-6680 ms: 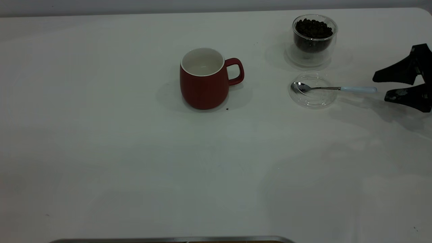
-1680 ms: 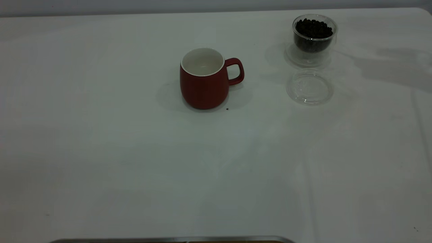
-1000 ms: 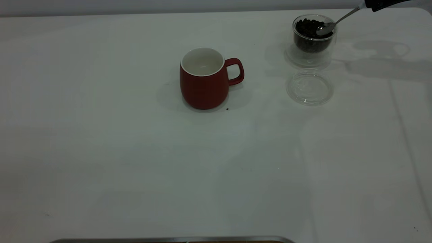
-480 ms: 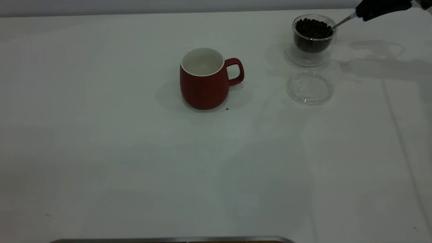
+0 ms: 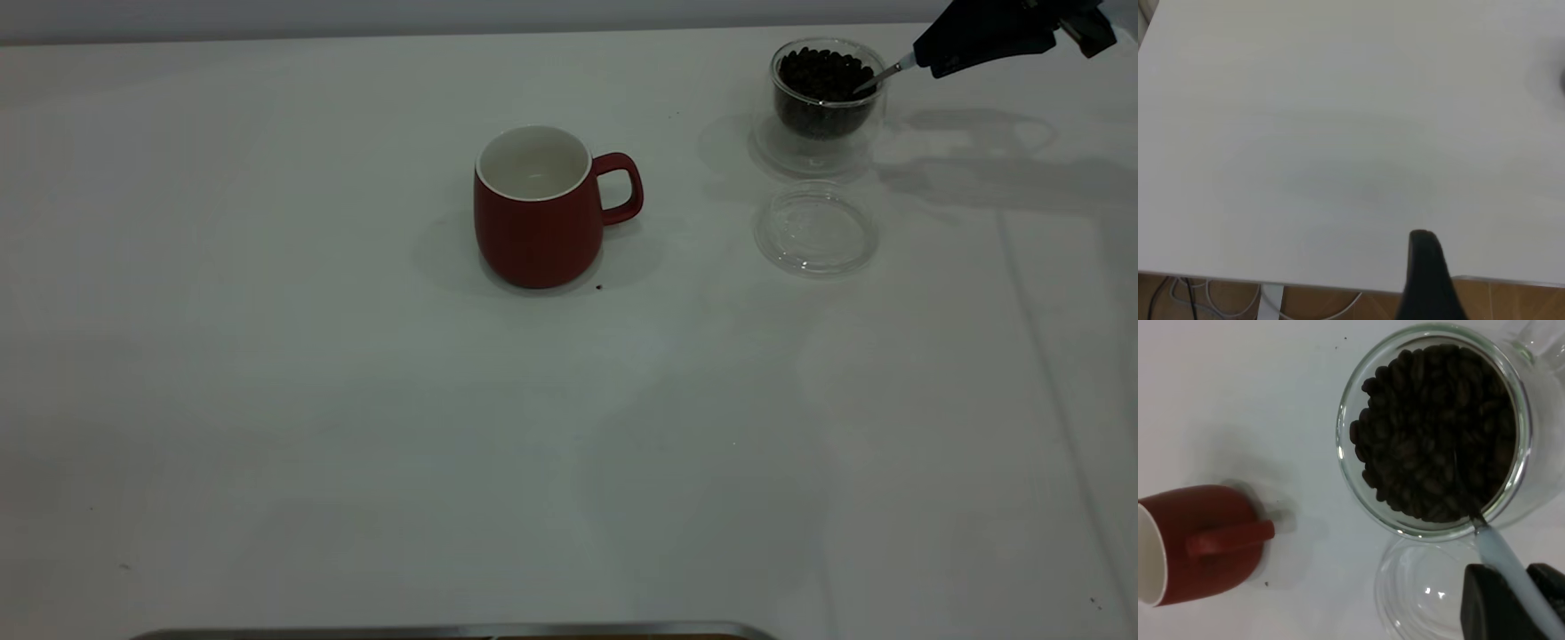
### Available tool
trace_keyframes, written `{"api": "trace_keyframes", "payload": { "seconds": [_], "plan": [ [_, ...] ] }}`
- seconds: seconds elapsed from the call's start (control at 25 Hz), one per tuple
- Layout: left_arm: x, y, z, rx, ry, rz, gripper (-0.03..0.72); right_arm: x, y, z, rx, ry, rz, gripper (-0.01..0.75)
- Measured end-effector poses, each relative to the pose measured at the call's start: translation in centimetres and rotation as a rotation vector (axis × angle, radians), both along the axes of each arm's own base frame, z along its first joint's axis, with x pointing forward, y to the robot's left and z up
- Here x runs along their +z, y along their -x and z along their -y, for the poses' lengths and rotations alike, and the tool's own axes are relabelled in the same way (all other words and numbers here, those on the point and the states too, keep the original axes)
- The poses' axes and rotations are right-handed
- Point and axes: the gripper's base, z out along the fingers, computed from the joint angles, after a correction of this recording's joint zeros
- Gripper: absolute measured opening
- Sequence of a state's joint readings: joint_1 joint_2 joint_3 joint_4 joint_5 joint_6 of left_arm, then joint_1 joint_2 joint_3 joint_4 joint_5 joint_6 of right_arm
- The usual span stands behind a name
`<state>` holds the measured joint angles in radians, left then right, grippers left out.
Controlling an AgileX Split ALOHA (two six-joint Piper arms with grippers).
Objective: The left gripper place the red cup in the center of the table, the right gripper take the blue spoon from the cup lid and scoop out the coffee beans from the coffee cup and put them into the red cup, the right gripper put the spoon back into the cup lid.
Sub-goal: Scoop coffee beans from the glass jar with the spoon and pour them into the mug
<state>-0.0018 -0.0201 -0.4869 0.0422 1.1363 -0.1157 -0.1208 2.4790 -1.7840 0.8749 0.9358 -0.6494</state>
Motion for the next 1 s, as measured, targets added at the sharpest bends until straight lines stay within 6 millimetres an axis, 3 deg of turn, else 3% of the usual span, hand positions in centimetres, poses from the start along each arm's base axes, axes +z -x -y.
{"api": "trace_keyframes", "payload": {
  "seconds": [0.44, 1.0],
  "plan": [
    [0.0, 0.0, 0.0, 0.0, 0.0, 0.0, 0.561, -0.7, 0.4, 2.5, -0.034, -0.055, -0.029, 0.101],
    [0.0, 0.0, 0.0, -0.001, -0.001, 0.0, 0.561, -0.8, 0.4, 2.4, -0.022, -0.125, -0.018, 0.101]
  ]
}}
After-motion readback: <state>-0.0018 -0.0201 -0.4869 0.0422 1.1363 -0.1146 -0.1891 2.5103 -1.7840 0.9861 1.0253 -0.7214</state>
